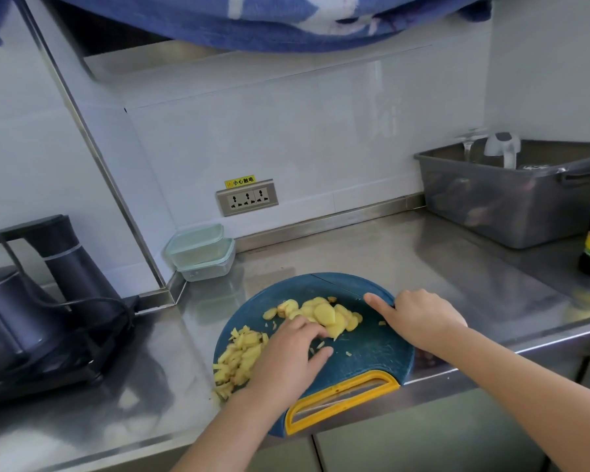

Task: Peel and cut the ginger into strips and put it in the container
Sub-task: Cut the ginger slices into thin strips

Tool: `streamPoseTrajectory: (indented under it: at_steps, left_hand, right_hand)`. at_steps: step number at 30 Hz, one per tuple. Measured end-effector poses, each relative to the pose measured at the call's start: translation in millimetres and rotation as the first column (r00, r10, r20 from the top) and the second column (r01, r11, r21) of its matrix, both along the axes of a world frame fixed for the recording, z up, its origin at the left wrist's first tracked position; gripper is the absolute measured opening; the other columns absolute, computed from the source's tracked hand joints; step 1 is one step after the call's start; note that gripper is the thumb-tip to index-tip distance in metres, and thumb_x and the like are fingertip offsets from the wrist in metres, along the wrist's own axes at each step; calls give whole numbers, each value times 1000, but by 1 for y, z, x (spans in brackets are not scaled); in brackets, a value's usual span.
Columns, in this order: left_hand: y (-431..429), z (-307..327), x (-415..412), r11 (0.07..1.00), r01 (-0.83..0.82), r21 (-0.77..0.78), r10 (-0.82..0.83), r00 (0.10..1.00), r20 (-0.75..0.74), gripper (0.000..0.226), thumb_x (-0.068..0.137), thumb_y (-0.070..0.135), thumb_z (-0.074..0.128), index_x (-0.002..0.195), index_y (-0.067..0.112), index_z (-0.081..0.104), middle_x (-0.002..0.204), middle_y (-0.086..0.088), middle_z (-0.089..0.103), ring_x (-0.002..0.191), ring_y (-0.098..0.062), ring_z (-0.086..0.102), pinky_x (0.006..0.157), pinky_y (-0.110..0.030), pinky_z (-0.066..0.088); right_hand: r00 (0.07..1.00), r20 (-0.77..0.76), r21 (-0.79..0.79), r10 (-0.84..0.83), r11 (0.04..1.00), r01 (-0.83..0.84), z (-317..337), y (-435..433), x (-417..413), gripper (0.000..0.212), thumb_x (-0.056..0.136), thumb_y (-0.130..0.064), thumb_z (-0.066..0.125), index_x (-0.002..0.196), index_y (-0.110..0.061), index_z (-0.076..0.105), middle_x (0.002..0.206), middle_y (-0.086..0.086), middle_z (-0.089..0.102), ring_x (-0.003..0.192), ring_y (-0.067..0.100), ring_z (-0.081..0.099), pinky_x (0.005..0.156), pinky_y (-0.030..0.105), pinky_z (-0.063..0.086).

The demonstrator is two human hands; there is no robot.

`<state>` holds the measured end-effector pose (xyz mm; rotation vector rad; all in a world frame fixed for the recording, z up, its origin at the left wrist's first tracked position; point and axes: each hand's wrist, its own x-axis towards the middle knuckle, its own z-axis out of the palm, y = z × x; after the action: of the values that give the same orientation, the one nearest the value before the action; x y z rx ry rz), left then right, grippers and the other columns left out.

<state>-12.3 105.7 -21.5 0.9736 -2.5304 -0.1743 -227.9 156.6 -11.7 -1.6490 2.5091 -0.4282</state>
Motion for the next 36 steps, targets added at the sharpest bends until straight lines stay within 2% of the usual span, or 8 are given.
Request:
streamPoseTrajectory:
  at_steps: [5, 10, 14, 18, 23, 26, 30, 36]
  left_hand:
    - [-1, -3, -2, 995, 13, -95, -15, 1000, -21, 16, 97, 30, 48, 102, 26, 63, 101, 16, 56, 95, -1, 47, 87, -20, 41]
    - [-9, -3, 29, 979, -65, -195, 75, 996, 48, 13, 94, 25, 53, 92, 22, 66, 98, 11, 57, 99, -8, 45, 88, -24, 42]
    - [-23, 12, 52, 986, -132, -99, 150, 969, 195, 15, 92, 26, 54, 85, 21, 67, 101, 11, 55, 105, -8, 42, 86, -16, 35]
    - [-28, 34, 52, 982, -187, 23, 177, 959, 223, 23, 92, 35, 57, 70, 29, 58, 98, 12, 57, 94, -6, 51, 83, -23, 41]
    - [-51, 47, 41, 955, -259, 145, 256, 966, 41, 23, 99, 21, 45, 102, 21, 68, 99, 16, 57, 90, -3, 55, 64, -9, 35]
    - [-69, 42, 35, 919, -311, 243, 313, 949, 31, 30, 97, 12, 46, 121, 26, 60, 119, 8, 58, 94, -4, 52, 70, -11, 38]
    - [-81, 39, 23, 899, -252, 357, 262, 965, 24, 39, 93, 15, 57, 129, 30, 53, 127, 6, 54, 100, -5, 51, 81, -18, 37]
    - [-90, 40, 5, 891, -169, 421, 106, 980, 168, 57, 86, -3, 57, 132, 32, 51, 127, 8, 52, 110, -6, 48, 71, -10, 40]
  right_hand:
    - [1000, 13, 1, 2, 1000, -2, 1, 2, -1, 72, 86, -76, 19, 70, -14, 53, 72, 3, 59, 66, 16, 60, 64, 31, 54]
    - [999, 42, 4, 7, 1000, -7, 1, 1, -2, 72, 87, -75, 19, 69, -14, 52, 70, 3, 57, 64, 15, 58, 58, 27, 48]
    - [999, 46, 4, 11, 1000, -12, 1, 2, -2, 72, 86, -76, 18, 69, -14, 52, 70, 3, 57, 64, 15, 57, 57, 27, 47]
    - [999, 52, 3, 14, 1000, -15, 0, 1, -3, 73, 86, -76, 19, 69, -13, 53, 70, 3, 57, 64, 16, 58, 56, 27, 47]
    - [998, 64, 26, 23, 999, -24, 0, -3, -4, 75, 86, -76, 17, 73, -13, 55, 73, 3, 60, 67, 15, 60, 62, 28, 52]
    - [998, 50, 28, 22, 999, -23, -1, -3, -4, 74, 85, -77, 16, 72, -15, 55, 74, 2, 60, 69, 16, 61, 69, 31, 55]
    - [999, 35, 3, 22, 1000, -22, -3, -3, -4, 70, 85, -77, 15, 69, -18, 51, 71, -1, 59, 67, 14, 61, 67, 29, 54]
    - [1000, 3, -11, 19, 1000, -19, -2, -9, -4, 70, 85, -77, 15, 70, -19, 51, 71, -1, 60, 67, 14, 61, 65, 29, 54]
